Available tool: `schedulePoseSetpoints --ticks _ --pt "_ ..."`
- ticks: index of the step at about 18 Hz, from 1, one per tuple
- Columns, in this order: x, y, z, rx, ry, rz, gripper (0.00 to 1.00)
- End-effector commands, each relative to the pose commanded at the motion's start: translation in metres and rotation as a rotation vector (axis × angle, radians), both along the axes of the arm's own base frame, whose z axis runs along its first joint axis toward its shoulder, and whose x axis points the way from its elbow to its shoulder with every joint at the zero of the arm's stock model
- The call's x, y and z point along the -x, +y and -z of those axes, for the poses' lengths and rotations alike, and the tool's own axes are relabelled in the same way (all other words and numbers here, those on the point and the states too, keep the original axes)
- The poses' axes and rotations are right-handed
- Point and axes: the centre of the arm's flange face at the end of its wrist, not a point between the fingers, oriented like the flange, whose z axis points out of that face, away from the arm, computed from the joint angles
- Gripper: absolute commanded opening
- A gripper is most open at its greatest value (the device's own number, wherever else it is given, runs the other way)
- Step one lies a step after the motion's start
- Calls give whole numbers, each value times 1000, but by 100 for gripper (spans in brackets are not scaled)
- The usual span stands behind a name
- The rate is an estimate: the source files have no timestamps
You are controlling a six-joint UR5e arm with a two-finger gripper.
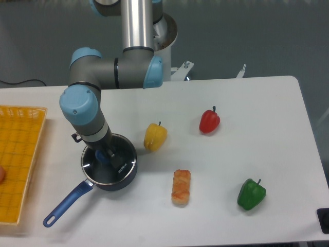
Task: Open the lid
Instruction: 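Lower the gripper onto the blue lid knob and close on it, then lift the glass lid by its knob up off the saucepan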
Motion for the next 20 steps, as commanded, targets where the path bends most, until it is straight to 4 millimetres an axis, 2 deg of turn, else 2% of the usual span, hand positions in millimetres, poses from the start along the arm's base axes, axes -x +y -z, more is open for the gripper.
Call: schedulePoseSetpoints --ticks 4,10,20 --pt "0 2 4 4 -2 2 93" --pt "0 1 4 5 -3 -2 82" --pt "1 2 -2 -6 -2 -5 66"
